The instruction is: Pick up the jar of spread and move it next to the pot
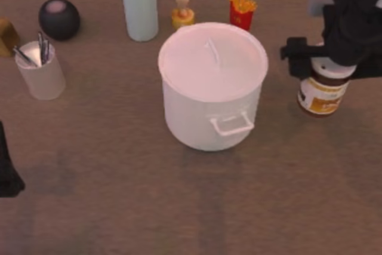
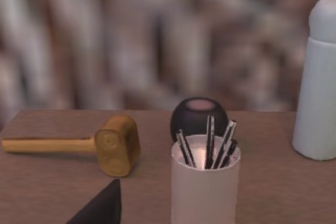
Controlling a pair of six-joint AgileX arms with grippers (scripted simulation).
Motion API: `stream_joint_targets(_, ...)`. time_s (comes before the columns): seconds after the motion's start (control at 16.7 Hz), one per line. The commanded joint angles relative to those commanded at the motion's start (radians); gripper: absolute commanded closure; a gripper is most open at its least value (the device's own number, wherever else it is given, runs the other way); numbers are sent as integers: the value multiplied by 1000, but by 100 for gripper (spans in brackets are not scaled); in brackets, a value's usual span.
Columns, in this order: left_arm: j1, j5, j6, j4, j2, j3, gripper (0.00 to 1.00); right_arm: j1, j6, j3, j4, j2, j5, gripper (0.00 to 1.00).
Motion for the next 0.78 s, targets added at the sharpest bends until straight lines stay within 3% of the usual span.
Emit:
stream_joint_targets(0.36, 0, 0, 0, 0, 0, 0, 0, -4, -1, -5, 13, 10, -3, 100)
stream_joint_targets(0.78, 0, 0, 0, 0, 0, 0, 0, -5, -3, -87, 165, 78, -1, 100)
